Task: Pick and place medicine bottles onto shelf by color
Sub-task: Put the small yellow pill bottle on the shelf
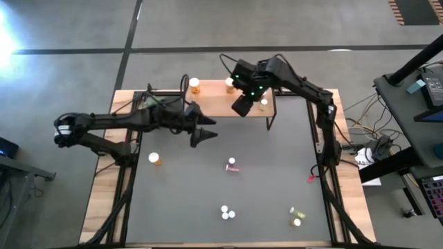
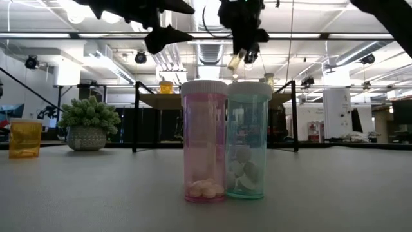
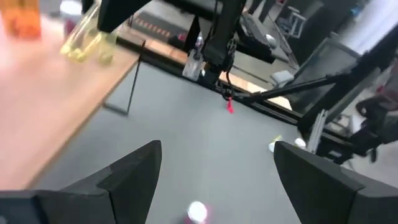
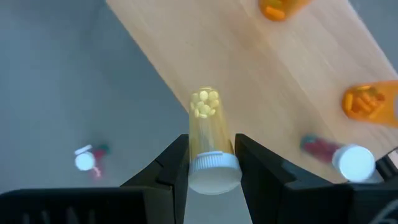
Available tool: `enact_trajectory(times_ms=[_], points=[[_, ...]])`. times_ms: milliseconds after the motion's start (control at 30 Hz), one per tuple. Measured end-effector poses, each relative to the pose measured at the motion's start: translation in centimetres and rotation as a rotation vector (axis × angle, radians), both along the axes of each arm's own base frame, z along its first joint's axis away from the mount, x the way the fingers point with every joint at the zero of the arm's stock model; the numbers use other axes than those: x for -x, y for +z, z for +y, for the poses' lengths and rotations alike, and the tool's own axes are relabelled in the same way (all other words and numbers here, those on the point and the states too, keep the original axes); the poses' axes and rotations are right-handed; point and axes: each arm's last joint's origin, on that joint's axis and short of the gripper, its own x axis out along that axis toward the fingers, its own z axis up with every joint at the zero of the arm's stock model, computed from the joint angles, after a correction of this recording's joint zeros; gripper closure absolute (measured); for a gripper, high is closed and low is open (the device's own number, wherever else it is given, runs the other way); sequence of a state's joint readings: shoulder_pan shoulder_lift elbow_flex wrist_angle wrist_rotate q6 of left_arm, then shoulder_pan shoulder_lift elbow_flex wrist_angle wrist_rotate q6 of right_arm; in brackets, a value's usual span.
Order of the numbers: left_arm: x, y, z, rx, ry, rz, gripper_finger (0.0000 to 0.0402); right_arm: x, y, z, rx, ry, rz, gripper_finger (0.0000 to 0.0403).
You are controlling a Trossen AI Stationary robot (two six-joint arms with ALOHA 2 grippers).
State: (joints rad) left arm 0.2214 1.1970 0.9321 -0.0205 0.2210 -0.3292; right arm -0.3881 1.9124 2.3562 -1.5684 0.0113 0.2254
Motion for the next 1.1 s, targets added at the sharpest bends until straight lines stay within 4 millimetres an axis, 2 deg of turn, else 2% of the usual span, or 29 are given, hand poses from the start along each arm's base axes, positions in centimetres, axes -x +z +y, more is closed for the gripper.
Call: enact_trajectory(times_ms=[167, 367, 500, 633, 800, 967, 1100], points=[[-1.7, -0.5, 0.4, -0.091, -0.027, -0.069, 0.0107, 0.9, 1.7, 1.2, -0.011, -0.015, -0.060, 0.0296], [-3.4, -1.6, 0.7, -0.169, -0.069, -0.098, 0.0107, 0.4, 1.9, 3.5, -0.028, 0.031, -0.071, 0.0296], [-3.8, -1.3, 0.8, -0.186, -0.071, -0.103, 0.0107, 0.3, 2.3, 5.1, -0.064, 0.079, -0.090, 0.0296], [-3.8, -0.6, 1.2, -0.342, 0.022, -0.108, 0.0107, 0.5, 2.9, 6.5, -0.074, 0.087, -0.110, 0.0296], [-4.1, 0.1, 1.4, -0.502, 0.062, -0.134, 0.0107, 0.2, 3.6, 7.4, -0.076, 0.076, -0.184, 0.0296], [-4.7, -0.3, 1.2, -0.501, 0.025, -0.127, 0.0107, -0.4, 4.3, 7.6, -0.102, 0.089, -0.294, 0.0296], [-4.6, -0.1, 1.3, -0.510, 0.074, -0.125, 0.0107, -0.5, 4.5, 7.8, -0.105, 0.097, -0.319, 0.0296]])
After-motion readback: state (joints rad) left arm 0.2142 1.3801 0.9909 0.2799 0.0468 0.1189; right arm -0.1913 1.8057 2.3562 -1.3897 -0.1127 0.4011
